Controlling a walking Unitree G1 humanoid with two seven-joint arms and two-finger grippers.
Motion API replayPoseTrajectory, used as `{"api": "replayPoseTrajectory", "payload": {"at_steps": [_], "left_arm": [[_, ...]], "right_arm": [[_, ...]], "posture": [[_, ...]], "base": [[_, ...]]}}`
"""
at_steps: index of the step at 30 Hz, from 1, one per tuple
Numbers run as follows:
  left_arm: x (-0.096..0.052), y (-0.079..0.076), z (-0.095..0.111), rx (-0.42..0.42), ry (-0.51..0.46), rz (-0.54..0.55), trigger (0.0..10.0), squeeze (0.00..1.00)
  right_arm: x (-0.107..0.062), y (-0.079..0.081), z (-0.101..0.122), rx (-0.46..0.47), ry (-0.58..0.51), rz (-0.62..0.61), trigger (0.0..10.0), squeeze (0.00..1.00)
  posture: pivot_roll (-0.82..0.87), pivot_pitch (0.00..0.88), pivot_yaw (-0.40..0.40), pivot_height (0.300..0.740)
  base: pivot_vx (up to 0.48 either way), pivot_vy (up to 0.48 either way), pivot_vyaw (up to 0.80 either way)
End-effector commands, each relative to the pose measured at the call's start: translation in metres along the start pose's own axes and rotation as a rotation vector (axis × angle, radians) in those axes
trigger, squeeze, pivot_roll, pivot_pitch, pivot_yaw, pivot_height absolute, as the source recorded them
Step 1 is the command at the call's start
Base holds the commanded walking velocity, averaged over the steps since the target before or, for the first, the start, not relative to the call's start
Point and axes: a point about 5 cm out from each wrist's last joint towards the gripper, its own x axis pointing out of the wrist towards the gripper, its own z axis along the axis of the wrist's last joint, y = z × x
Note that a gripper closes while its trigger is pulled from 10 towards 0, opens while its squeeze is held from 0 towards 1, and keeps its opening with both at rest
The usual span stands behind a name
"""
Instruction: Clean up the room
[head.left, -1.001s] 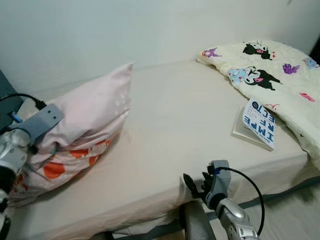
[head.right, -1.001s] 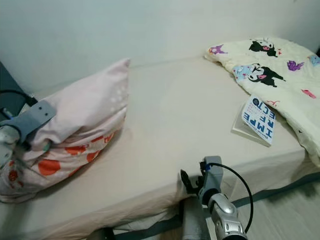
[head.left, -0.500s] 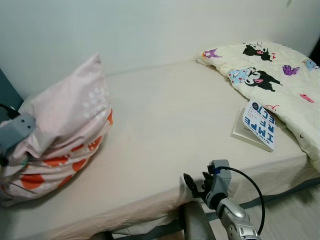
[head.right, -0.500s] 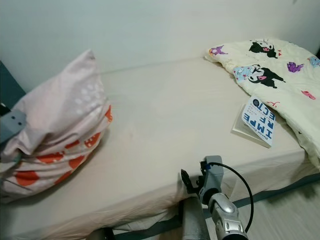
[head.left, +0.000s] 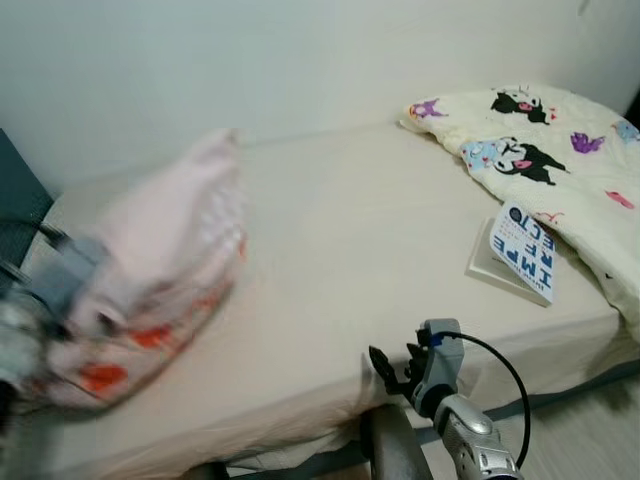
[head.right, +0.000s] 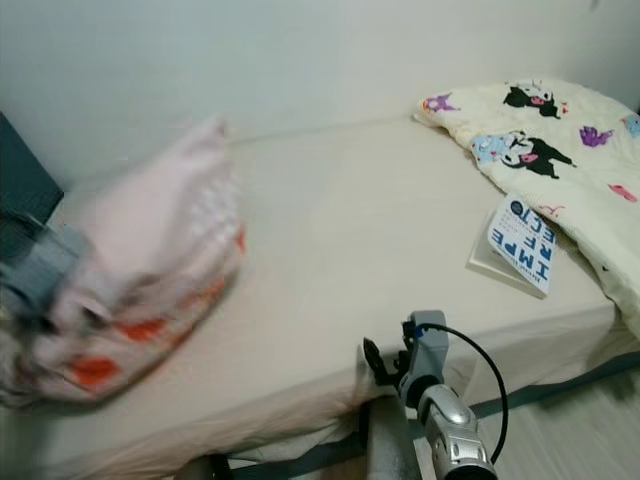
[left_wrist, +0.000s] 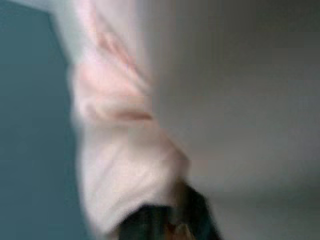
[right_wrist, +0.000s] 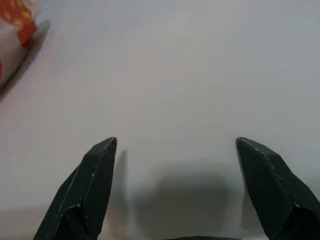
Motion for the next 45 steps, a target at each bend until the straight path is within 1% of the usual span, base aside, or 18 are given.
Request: {"api": "replayPoseTrajectory", "payload": {"at_steps": [1, 4, 13, 14, 18, 19, 20, 21, 22, 23, 28, 31, 33, 36, 37, 39, 43, 45], "left_arm": [[0.0, -0.011, -0.022, -0.016, 0.106, -0.041, 10.0, 1.0], [-0.005, -0.026, -0.031, 0.009, 0.152, -0.082, 10.0, 1.0], [-0.019, -0.028, -0.02, 0.044, 0.138, -0.249, 10.0, 1.0], [-0.033, -0.027, 0.005, -0.025, 0.016, -0.382, 10.0, 1.0], [-0.053, -0.027, 0.036, -0.099, -0.157, -0.526, 10.0, 1.0], [-0.073, -0.024, 0.061, -0.124, -0.338, -0.633, 10.0, 1.0], [-0.073, -0.024, 0.061, -0.124, -0.338, -0.633, 10.0, 1.0], [-0.107, -0.018, 0.089, -0.155, -0.594, -0.786, 10.0, 1.0], [-0.107, -0.018, 0.089, -0.155, -0.594, -0.786, 10.0, 1.0], [-0.122, -0.01, 0.102, -0.173, -0.737, -0.816, 10.0, 1.0], [-0.127, -0.004, 0.108, -0.233, -0.811, -0.817, 10.0, 1.0], [-0.141, 0.0, 0.111, -0.247, -0.889, -0.86, 10.0, 1.0], [-0.147, 0.001, 0.111, -0.229, -0.903, -0.873, 10.0, 1.0], [-0.157, 0.005, 0.099, -0.109, -0.815, -0.871, 10.0, 1.0], [-0.153, 0.004, 0.079, 0.047, -0.598, -0.827, 10.0, 1.0], [-0.15, 0.007, 0.073, 0.066, -0.545, -0.791, 10.0, 1.0], [-0.132, 0.017, 0.079, -0.068, -0.587, -0.65, 10.0, 1.0], [-0.107, 0.018, 0.088, -0.27, -0.608, -0.544, 10.0, 1.0]], "right_arm": [[-0.002, 0.0, -0.008, 0.024, 0.031, -0.008, 10.0, 0.0], [-0.003, -0.001, -0.009, 0.021, 0.034, -0.008, 10.0, 0.0], [-0.003, -0.001, -0.009, 0.022, 0.04, -0.004, 10.0, 0.0], [-0.003, -0.002, -0.009, 0.024, 0.041, -0.004, 10.0, 0.0], [-0.003, -0.002, -0.009, 0.026, 0.042, -0.004, 10.0, 0.0], [-0.002, -0.002, -0.009, 0.027, 0.043, -0.003, 10.0, 0.0], [-0.002, -0.002, -0.009, 0.027, 0.043, -0.003, 10.0, 0.0], [-0.002, -0.001, -0.009, 0.028, 0.043, -0.002, 10.0, 0.0], [-0.002, -0.001, -0.009, 0.028, 0.043, -0.002, 10.0, 0.0], [-0.002, -0.001, -0.01, 0.03, 0.043, -0.003, 10.0, 0.0], [-0.003, -0.002, -0.01, 0.033, 0.041, -0.005, 10.0, 0.0], [-0.003, -0.002, -0.01, 0.032, 0.041, -0.006, 10.0, 0.0], [-0.003, -0.002, -0.01, 0.03, 0.042, -0.006, 10.0, 0.0], [-0.003, -0.002, -0.01, 0.026, 0.045, -0.003, 10.0, 0.0], [-0.003, -0.002, -0.01, 0.026, 0.047, -0.001, 10.0, 0.0], [-0.003, -0.002, -0.01, 0.027, 0.048, 0.0, 10.0, 0.0], [-0.002, -0.002, -0.01, 0.035, 0.048, 0.0, 10.0, 0.0], [-0.002, -0.002, -0.01, 0.035, 0.045, -0.001, 10.0, 0.0]], "posture": [[-0.11, 0.109, 0.016, 0.581], [-0.1, 0.11, 0.013, 0.581], [-0.1, 0.109, 0.009, 0.581], [-0.1, 0.109, 0.008, 0.581], [-0.1, 0.108, 0.007, 0.581], [-0.1, 0.108, 0.008, 0.581], [-0.1, 0.108, 0.008, 0.581], [-0.1, 0.107, 0.009, 0.581], [-0.1, 0.107, 0.009, 0.581], [-0.1, 0.11, 0.012, 0.581], [-0.1, 0.111, 0.013, 0.581], [-0.1, 0.111, 0.01, 0.581], [-0.1, 0.109, 0.007, 0.581], [-0.1, 0.11, 0.004, 0.581], [-0.09, 0.11, 0.003, 0.581], [-0.09, 0.11, 0.003, 0.581], [-0.09, 0.112, 0.007, 0.581], [-0.09, 0.111, 0.01, 0.581]], "base": [[0.0, 0.0, 0.0], [0.0, 0.0, 0.0], [0.0, 0.0, 0.0], [0.0, 0.0, 0.0], [0.0, 0.0, 0.0], [0.0, 0.0, 0.0], [0.0, 0.0, 0.0], [0.0, 0.0, 0.0], [0.0, 0.0, 0.0], [0.0, 0.0, 0.0], [0.0, 0.0, 0.0], [0.0, 0.0, 0.0], [0.0, 0.0, 0.0], [0.0, 0.0, 0.0], [0.0, 0.0, 0.0], [0.0, 0.0, 0.0], [0.0, 0.0, 0.0], [0.0, 0.0, 0.0]]}}
